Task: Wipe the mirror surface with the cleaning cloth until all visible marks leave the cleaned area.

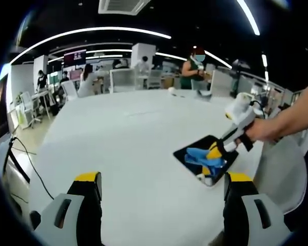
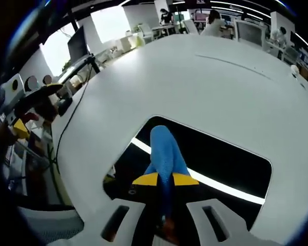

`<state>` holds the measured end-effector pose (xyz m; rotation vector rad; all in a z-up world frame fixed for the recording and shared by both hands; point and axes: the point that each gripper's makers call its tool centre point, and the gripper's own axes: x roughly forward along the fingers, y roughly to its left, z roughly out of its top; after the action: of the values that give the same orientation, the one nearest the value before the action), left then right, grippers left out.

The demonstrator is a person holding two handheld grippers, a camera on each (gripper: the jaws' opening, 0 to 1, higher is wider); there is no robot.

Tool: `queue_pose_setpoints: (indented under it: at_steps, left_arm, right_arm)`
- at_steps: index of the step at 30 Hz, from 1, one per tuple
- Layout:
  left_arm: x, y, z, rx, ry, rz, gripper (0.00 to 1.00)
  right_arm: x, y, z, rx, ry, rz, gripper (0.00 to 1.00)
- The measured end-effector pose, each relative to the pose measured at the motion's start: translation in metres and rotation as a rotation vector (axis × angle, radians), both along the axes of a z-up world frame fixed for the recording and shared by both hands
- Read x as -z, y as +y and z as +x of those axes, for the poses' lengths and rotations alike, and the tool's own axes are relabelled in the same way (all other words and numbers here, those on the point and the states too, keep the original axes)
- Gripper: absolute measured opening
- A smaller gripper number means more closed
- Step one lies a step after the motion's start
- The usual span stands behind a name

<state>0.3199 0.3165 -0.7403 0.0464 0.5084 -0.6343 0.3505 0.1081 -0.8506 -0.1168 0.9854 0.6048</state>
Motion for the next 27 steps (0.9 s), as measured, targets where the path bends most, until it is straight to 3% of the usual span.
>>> queue_pose_setpoints:
  at_steps: [6,14,16,27]
  left_arm:
    - [0.001,-0.002,-0.003,-0.004,0.025,-0.014,1.0]
    - [-0.002,-0.004,-0.002,-0.012,-0.009,-0.005,1.0]
    - [0.0,-0.006,-0.003,-0.001,-0.007,0.02,1.0]
    - [-0.001,-0.015,-0.008,-0.002,-0.005,0.012,1.0]
  right_arm:
    - [0.001,-0.021,-0.001,-0.003,-0.003,-0.008,0.03]
    - [0.0,-0.048,-0.004,0.0,-0.002,-0.008,0.02]
    - [0.001,-0.053,-0.003,0.002,-0.002,-0.008,0.02]
    - [0.001,-0.078,-0.005,0.007,-0.002,-0.013,0.02]
